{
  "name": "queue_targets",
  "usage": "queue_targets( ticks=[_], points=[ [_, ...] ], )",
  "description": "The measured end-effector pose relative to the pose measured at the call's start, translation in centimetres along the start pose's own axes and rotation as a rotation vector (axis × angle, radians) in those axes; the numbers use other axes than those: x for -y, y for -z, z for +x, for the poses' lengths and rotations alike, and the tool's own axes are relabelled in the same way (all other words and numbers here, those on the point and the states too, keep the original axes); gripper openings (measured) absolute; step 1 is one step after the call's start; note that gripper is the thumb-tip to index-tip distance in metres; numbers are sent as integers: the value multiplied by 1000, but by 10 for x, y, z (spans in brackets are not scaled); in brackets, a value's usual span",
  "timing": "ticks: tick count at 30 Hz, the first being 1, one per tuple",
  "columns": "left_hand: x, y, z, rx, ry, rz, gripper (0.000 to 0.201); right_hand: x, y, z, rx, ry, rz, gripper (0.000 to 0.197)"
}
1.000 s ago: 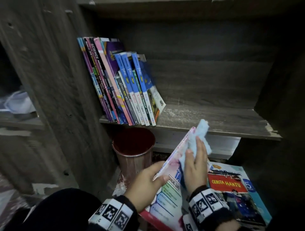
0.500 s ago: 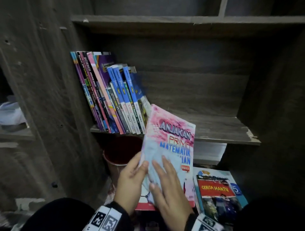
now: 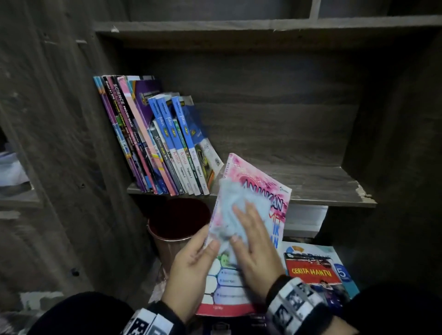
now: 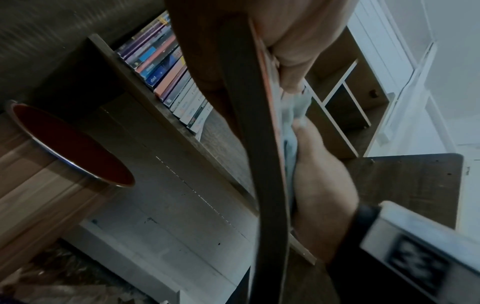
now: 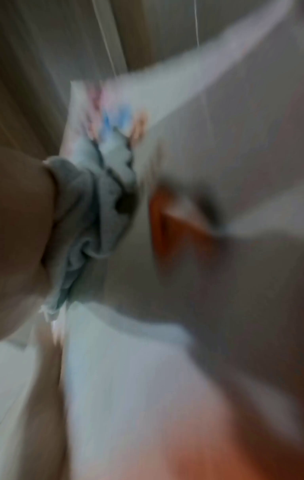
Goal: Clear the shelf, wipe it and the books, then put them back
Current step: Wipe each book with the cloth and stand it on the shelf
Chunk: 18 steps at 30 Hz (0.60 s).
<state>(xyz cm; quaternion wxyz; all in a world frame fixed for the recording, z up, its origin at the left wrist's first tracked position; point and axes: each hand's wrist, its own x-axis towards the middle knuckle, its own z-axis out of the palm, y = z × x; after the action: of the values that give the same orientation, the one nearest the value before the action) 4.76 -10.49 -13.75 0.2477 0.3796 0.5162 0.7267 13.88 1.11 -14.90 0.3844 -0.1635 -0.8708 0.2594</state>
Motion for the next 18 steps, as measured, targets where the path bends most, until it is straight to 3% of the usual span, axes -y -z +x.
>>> queue_targets(
  ticks=[4, 7, 10, 12, 15, 18],
  points=[
    [-3, 2, -3, 39, -20, -16, 48, -31, 21, 20, -234, -351, 141, 42],
    [-10, 0, -3, -45, -69, -44, 41, -21, -2, 1, -215, -527, 333, 45],
    [-12, 2, 1, -125, -83, -62, 36, 14, -30, -36, -18, -394, 334, 43],
    [-14, 3, 0, -95, -45, -82, 35, 25, -30, -45, 57, -260, 273, 56],
    [-13, 2, -5, 22, 20, -75, 39, 13, -8, -21, 5, -220, 307, 57],
    [-9, -1, -11, 103, 15, -24, 48, -7, 12, 8, -148, -306, 484, 61]
  ],
)
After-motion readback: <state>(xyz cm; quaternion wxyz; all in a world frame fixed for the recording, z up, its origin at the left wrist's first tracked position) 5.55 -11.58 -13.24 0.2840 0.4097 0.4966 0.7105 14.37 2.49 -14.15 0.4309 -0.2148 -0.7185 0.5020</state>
